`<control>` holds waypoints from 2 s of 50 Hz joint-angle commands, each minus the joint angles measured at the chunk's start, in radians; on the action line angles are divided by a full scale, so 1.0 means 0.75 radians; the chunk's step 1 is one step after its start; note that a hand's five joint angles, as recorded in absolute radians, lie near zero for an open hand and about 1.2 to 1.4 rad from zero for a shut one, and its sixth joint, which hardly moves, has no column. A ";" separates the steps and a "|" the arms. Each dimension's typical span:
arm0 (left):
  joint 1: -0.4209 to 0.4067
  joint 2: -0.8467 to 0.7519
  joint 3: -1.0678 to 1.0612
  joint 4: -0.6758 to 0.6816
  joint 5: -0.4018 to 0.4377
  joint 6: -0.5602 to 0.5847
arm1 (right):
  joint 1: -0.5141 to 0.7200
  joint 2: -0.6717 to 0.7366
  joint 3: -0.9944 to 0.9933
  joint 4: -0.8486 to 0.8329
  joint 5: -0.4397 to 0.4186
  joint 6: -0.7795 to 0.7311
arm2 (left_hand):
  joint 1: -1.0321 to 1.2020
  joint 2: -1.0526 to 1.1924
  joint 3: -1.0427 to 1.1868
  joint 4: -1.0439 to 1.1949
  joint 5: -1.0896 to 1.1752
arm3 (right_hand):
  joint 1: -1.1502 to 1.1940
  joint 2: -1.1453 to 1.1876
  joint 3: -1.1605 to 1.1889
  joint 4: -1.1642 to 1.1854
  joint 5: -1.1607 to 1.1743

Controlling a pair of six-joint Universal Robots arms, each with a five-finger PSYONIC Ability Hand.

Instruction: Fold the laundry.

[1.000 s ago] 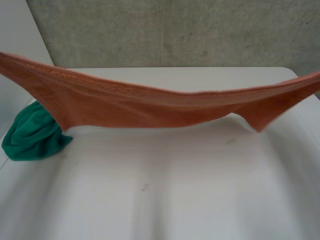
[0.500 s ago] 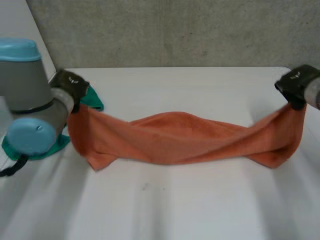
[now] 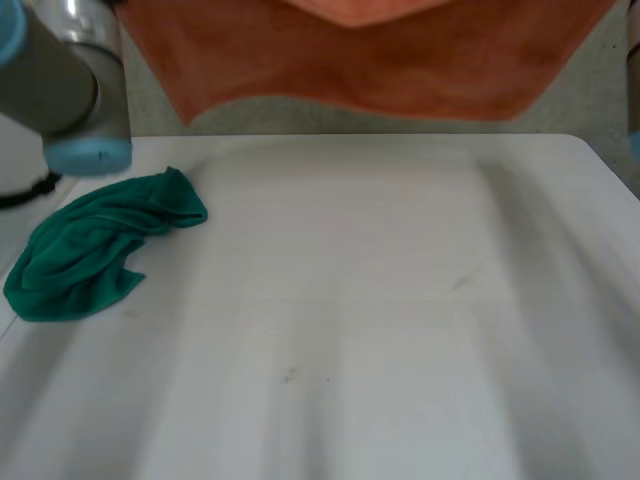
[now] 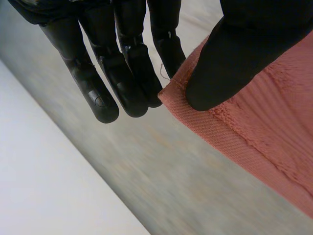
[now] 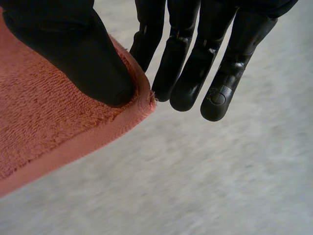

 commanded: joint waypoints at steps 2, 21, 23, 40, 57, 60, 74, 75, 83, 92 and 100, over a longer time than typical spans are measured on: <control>0.016 -0.001 -0.516 0.007 0.019 -0.078 | -0.006 0.041 0.353 0.022 -0.149 -0.016 | 0.365 0.268 0.272 0.263 0.322 | 0.550 0.294 0.285 0.277 0.294; 0.167 0.324 -1.271 -0.176 0.057 0.002 | -0.207 -0.245 1.018 0.351 -0.432 -0.307 | 0.365 0.268 0.272 0.263 0.322 | 0.550 0.294 0.285 0.277 0.294; 0.204 0.430 -1.338 -0.254 0.057 0.055 | -0.243 -0.306 1.022 0.498 -0.427 -0.333 | 0.365 0.268 0.272 0.263 0.322 | 0.550 0.294 0.285 0.277 0.294; 0.259 0.760 -1.682 -0.739 0.192 0.421 | -0.495 -0.497 1.212 1.182 -0.331 -0.718 | 0.365 0.268 0.272 0.263 0.322 | 0.550 0.294 0.285 0.277 0.294; 0.194 0.364 -1.323 -0.439 0.184 0.254 | -0.377 -0.311 1.134 0.771 -0.282 -0.520 | 0.365 0.268 0.272 0.263 0.322 | 0.550 0.294 0.285 0.277 0.294; 0.173 0.223 -1.167 -0.375 0.170 0.219 | -0.285 -0.221 1.071 0.636 -0.256 -0.513 | 0.365 0.268 0.272 0.263 0.322 | 0.550 0.294 0.285 0.277 0.294; 0.110 -0.366 -0.423 -0.130 -0.043 0.282 | -0.088 0.292 0.515 0.176 -0.080 -0.501 | 0.365 0.268 0.272 0.263 0.322 | 0.550 0.294 0.285 0.277 0.294; 0.110 -0.389 -0.390 -0.122 -0.041 0.292 | -0.086 0.321 0.482 0.163 -0.080 -0.501 | 0.365 0.268 0.272 0.263 0.322 | 0.550 0.294 0.285 0.277 0.294; 0.075 -0.579 -0.142 -0.095 -0.041 0.380 | -0.045 0.562 0.173 0.118 -0.072 -0.503 | 0.365 0.268 0.272 0.263 0.322 | 0.550 0.294 0.285 0.277 0.294; 0.034 -0.651 -0.062 -0.095 -0.057 0.378 | -0.017 0.659 -0.011 0.128 0.114 -0.426 | -1.264 -1.361 -1.357 -1.366 -1.307 | -1.079 -1.335 -1.344 -1.352 -1.335; 0.005 -0.333 -0.406 -0.105 -0.092 0.337 | -0.041 0.213 0.353 0.267 0.039 0.000 | -1.264 -1.361 -1.357 -1.366 -1.307 | -1.079 -1.335 -1.344 -1.352 -1.335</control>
